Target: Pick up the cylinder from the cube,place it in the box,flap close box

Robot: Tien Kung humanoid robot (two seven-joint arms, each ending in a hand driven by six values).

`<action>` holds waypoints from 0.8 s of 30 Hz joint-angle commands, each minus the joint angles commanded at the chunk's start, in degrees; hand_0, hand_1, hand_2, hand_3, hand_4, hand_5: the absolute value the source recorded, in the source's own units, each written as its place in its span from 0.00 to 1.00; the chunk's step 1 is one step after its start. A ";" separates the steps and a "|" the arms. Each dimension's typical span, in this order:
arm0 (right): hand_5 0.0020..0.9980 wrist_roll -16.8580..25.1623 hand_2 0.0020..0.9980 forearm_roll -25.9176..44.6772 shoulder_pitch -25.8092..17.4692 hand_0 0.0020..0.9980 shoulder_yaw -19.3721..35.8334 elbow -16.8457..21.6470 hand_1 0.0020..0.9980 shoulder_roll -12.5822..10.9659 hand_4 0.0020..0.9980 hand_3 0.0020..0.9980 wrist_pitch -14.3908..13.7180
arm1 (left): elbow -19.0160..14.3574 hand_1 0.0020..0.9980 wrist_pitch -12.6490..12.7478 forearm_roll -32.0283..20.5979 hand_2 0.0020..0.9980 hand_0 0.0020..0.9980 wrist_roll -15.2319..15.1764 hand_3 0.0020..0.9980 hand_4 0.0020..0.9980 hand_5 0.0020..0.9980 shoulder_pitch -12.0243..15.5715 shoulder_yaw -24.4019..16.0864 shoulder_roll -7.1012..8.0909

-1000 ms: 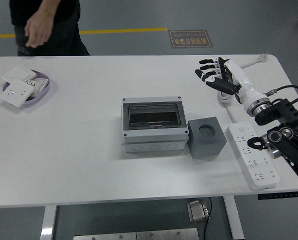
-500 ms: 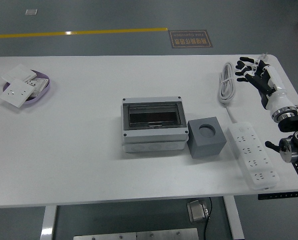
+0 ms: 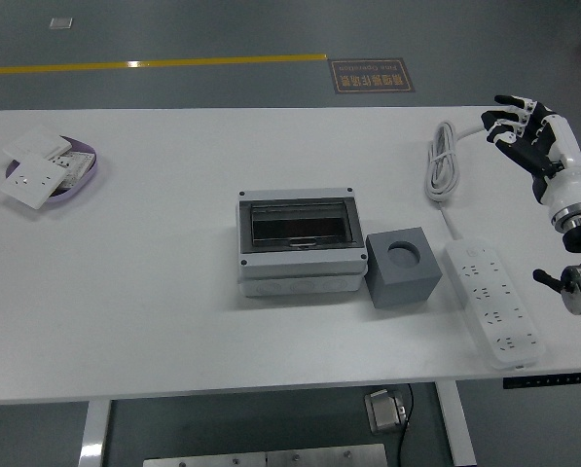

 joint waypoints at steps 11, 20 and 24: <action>0.19 0.75 0.65 -1.45 -0.15 0.56 0.10 -0.19 0.63 0.47 0.79 0.66 0.78 | 0.18 0.63 -0.91 -1.88 0.58 0.58 -0.87 0.61 0.73 0.16 0.12 0.99 0.17; 0.19 2.37 0.65 0.83 -0.03 0.57 -0.54 -1.47 0.63 1.12 0.79 0.66 2.87 | 0.09 0.63 -1.13 -2.03 0.58 0.58 -1.13 0.61 0.74 0.16 0.20 0.78 0.14; 0.19 1.75 0.65 -1.96 -0.04 0.57 -0.71 -0.87 0.63 1.04 0.79 0.66 2.22 | 0.11 0.63 -1.11 -2.06 0.58 0.58 -1.10 0.61 0.74 0.16 0.21 0.80 0.23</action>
